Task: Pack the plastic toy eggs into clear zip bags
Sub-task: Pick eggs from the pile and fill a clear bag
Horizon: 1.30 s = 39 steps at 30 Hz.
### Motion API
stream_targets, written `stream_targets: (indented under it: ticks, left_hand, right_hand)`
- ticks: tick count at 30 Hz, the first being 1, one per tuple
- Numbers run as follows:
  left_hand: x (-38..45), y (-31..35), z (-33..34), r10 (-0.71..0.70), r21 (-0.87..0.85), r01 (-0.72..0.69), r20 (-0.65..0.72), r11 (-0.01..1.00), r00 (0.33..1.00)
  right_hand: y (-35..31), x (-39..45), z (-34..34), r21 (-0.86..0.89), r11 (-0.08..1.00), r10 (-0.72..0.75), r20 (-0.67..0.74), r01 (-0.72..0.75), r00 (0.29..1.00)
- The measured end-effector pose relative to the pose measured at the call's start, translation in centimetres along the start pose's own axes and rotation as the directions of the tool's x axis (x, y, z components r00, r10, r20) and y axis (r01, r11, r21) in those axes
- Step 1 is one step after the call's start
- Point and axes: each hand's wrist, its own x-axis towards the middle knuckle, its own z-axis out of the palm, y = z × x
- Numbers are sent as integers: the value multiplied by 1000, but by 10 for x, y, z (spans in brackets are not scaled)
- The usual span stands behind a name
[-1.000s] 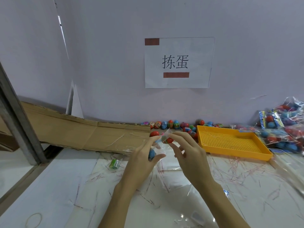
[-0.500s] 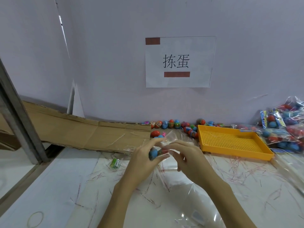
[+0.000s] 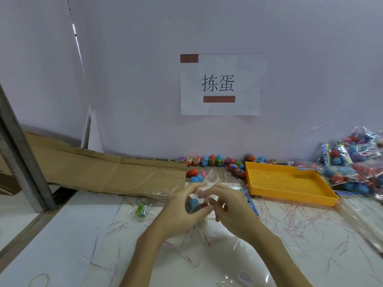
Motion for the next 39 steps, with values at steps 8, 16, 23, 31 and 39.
stream_targets:
  ticks: [8, 16, 23, 31, 39]
  left_hand:
    - [6, -4, -5, -128, -21, 126, -88, 992, 988]
    - [5, -12, -13, -206, -110, 184, -241, 977, 949]
    - [7, -8, -13, -284, -246, 233, -199, 941, 938]
    - [8, -11, -11, -319, -298, 266, -147, 917, 936]
    - [6, -4, -10, -270, -258, 221, -172, 940, 947]
  right_hand:
    - [-20, 9, -12, -4, 993, -115, -100, 115, 988]
    - [12, 62, -42, -172, 974, 73, -382, -148, 921]
    - [75, 85, -40, -843, 470, 308, -119, -260, 944]
    - [67, 83, -36, -422, 806, 297, -319, -416, 900]
    - [-5, 39, -36, 806, 561, 533, -176, -190, 827]
